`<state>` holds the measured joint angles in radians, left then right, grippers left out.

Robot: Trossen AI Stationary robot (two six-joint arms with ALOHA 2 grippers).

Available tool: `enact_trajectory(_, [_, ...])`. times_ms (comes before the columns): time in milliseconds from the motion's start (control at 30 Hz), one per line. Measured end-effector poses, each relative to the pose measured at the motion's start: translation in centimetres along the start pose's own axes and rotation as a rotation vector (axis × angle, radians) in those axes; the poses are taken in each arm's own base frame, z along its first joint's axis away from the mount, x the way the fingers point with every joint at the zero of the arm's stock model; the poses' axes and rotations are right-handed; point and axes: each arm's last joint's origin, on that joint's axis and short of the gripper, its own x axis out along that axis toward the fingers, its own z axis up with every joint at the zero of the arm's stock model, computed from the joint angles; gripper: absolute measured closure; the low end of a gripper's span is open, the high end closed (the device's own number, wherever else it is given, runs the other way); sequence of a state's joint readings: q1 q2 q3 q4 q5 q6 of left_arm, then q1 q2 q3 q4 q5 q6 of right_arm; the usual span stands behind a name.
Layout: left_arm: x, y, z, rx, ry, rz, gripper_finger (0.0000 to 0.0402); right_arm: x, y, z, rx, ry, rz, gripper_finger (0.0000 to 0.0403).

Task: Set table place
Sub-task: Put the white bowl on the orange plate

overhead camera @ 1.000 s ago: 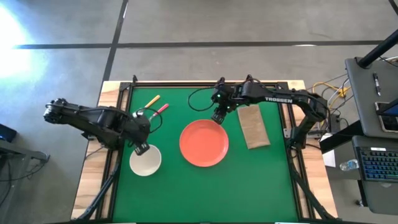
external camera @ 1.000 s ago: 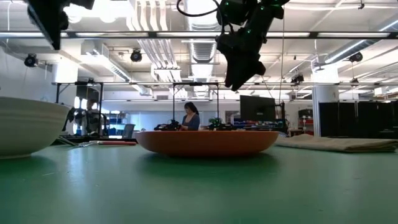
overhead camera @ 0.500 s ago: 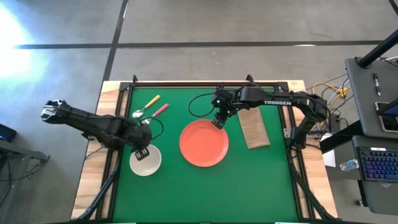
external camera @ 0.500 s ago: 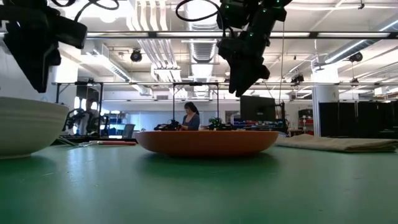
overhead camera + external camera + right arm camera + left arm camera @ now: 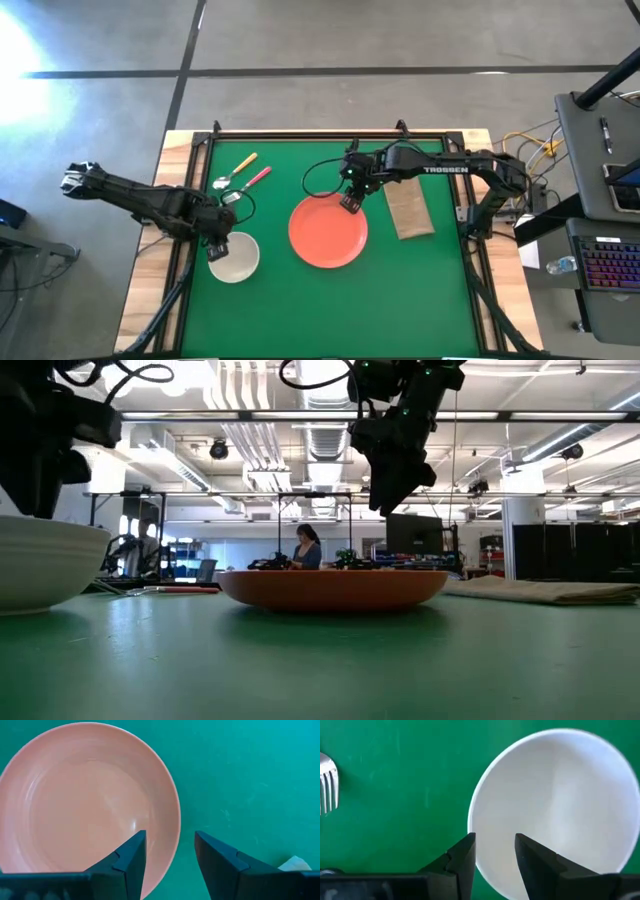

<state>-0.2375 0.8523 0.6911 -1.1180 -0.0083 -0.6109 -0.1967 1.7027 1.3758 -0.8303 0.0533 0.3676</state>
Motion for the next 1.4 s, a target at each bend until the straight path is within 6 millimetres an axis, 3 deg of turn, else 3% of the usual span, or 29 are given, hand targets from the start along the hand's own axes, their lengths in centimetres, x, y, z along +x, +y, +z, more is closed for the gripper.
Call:
enact_trajectory(467, [3.0, 0.4, -0.5, -0.019, 0.107, 0.088, 0.0279, 0.0, 0.1, 0.2, 0.001, -0.027, -0.004, 0.0243])
enact_trajectory(667, [4.4, 0.2, -0.3, -0.116, 0.115, 0.095, 0.0283, 0.0, 0.1, 0.3, 0.001, -0.035, -0.007, 0.0243])
enact_trajectory(800, [4.8, -0.3, 0.4, -0.162, 0.081, 0.058, 0.0311, 0.0, 0.0, 0.3, 0.001, -0.034, -0.007, 0.0243])
enact_trajectory(1033, [5.4, -0.9, 1.2, -0.199, 0.050, 0.022, 0.0393, 0.0, 0.0, 0.2, 0.001, -0.033, -0.007, 0.0243])
enact_trajectory(1233, [5.1, -1.3, 1.8, -0.316, 0.039, 0.018, 0.0401, -1.3, 0.0, 0.1, 0.032, -0.055, 0.031, 0.0243])
enact_trajectory(1400, [2.9, -1.9, 3.8, -0.482, -0.083, -0.010, 0.0401, -3.6, -0.3, 0.0, 0.042, -0.110, 0.050, 0.0243])
